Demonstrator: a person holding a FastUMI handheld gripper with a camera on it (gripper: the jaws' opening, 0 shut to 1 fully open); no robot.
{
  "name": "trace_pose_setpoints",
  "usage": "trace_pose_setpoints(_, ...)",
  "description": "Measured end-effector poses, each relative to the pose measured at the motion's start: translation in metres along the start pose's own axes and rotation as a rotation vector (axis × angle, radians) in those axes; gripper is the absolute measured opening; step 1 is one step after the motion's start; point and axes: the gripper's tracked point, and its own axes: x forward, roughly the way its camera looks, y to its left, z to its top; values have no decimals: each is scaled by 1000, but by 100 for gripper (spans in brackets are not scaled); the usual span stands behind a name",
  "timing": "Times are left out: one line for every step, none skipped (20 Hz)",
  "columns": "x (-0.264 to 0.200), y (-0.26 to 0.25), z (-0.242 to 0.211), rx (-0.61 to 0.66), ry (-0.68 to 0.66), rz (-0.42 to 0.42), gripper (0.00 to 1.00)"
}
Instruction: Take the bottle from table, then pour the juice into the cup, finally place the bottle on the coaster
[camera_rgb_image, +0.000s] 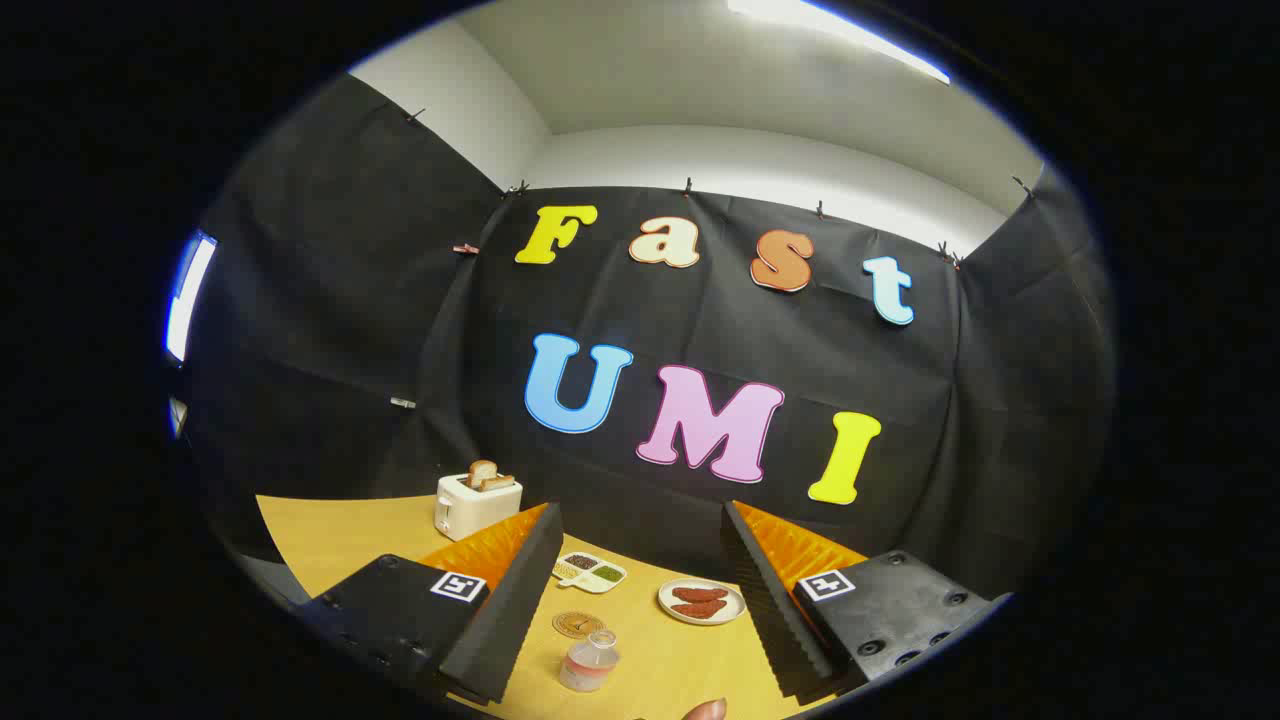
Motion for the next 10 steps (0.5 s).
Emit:
trace_pose_setpoints(1, 0, 1, 6, -8, -8, 97)
trace_pose_setpoints(2, 0, 2, 8, -11, -16, 97)
trace_pose_setpoints(4, 1, 0, 5, -10, -21, 97)
trace_pose_setpoints(4, 1, -2, 2, -5, -25, 97)
trace_pose_setpoints(5, 2, -4, -2, -2, -31, 97)
trace_pose_setpoints(6, 3, -5, -4, 2, -36, 97)
trace_pose_setpoints(7, 4, -7, -4, 6, -37, 97)
trace_pose_setpoints(8, 5, -7, -2, 9, -38, 97)
trace_pose_setpoints(9, 7, -9, -1, 12, -39, 97)
trace_pose_setpoints(9, 8, -9, -1, 15, -40, 97)
